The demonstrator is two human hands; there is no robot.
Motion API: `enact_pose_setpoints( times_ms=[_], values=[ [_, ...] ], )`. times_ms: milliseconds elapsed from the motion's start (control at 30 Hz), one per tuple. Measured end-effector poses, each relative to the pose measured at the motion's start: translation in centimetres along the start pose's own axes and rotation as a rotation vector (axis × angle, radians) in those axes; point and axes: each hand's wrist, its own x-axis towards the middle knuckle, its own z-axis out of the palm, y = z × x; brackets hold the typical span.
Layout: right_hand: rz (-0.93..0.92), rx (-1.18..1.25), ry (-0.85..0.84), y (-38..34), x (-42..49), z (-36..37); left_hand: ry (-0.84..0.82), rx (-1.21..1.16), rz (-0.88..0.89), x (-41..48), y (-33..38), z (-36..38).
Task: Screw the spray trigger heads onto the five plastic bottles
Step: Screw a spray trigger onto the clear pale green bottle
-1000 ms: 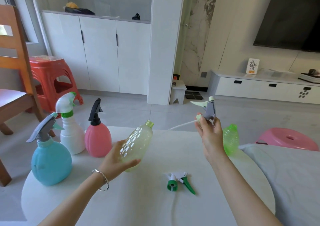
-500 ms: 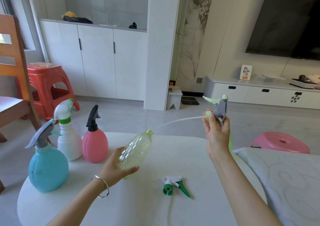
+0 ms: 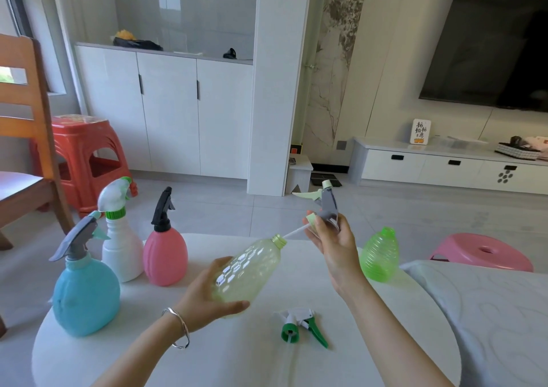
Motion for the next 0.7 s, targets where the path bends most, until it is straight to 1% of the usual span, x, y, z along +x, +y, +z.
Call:
enact_pose_setpoints(
  times_ms=[167, 300, 500, 600, 700],
  values=[
    [0.098, -0.115, -0.124, 0.8, -0.6, 0.5, -0.036, -0.066, 0.033, -0.1, 1.3, -0.2],
    [0.152, -0.068, -0.179, 0.5, -0.8, 0.6, -0.094, -0.076, 0.022, -0.2, 1.8, -0.2],
    [0.242, -0.049, -0.264, 0.0, -0.7, 0.4, -0.131, -0.128, -0.02, -0.4, 2.1, -0.6],
    [0.231, -0.074, -0.304, -0.7, -0.5, 0.3, -0.168, -0.311, -0.079, -0.5, 2.4, -0.8],
    [0.199, -0.079, -0.34, -1.3, -0.4, 0.2, -0.235, -0.594, -0.193, -0.6, 2.6, -1.1]
  ],
)
